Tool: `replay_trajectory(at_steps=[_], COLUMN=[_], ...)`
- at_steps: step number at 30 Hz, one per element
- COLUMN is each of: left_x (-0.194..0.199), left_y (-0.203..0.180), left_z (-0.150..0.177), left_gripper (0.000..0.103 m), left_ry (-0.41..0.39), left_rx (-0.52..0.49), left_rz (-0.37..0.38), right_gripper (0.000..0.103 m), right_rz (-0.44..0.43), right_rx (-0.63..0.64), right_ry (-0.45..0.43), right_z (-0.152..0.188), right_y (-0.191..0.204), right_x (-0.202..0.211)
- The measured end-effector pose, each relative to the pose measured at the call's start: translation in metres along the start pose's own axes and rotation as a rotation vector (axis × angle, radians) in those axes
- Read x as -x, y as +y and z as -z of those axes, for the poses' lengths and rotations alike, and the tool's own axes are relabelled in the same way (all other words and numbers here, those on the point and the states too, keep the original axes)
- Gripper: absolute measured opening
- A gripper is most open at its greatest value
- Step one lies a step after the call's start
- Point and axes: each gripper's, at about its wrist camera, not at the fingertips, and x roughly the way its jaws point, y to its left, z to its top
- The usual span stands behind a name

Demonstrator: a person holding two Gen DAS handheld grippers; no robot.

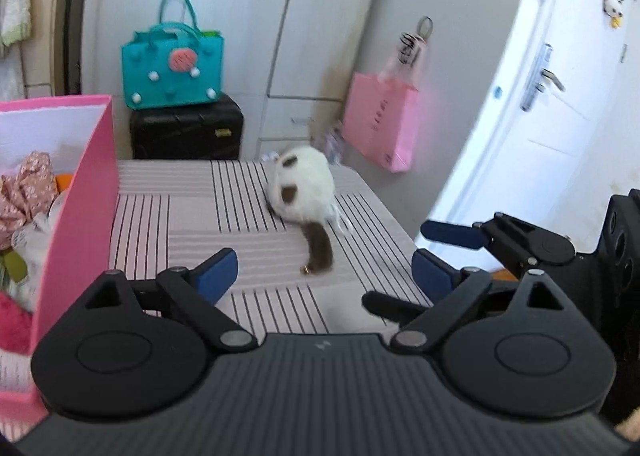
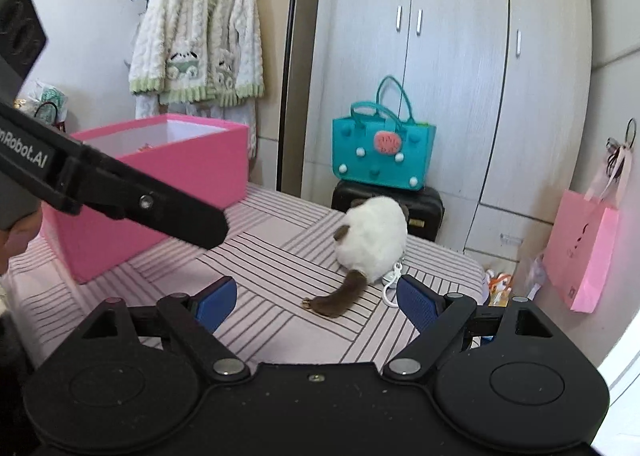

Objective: Organize soft objects
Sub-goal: 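Withdraw both tools from the box toward the white plush cat, then close the left tool on the plush cat's body while the right tool grips its other side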

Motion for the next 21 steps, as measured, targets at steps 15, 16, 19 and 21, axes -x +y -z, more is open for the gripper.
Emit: replay_trajectory(at_steps=[15,16,19,21], left_x=[-0.075,-0.080,-0.091,-0.098], left_y=[0.016,0.019,0.023,0.025], left_z=[-0.031,-0.033,-0.035,-0.037], left_gripper=[0.095,0.095,0.095,0.095], left_ry=[-0.019,-0.015,-0.004,0.018], left_rx=[0.060,0.076,0.097,0.109], left_rz=[-0.110,-0.114,-0.117,-0.101], right_gripper=[0.090,0.090,0.090,0.090], right_rz=[-0.013,-0.022,-0.044,-0.067], right_rx=[0.034,0.016,-0.028,-0.070], right_ry=[0.082,0.088,0.094,0.100], right_z=[-0.017,-0.018,-0.018,-0.015], right_y=[-0.043,-0.046,-0.055,-0.061], right_x=[-0.084,-0.090,-0.109,-0.119])
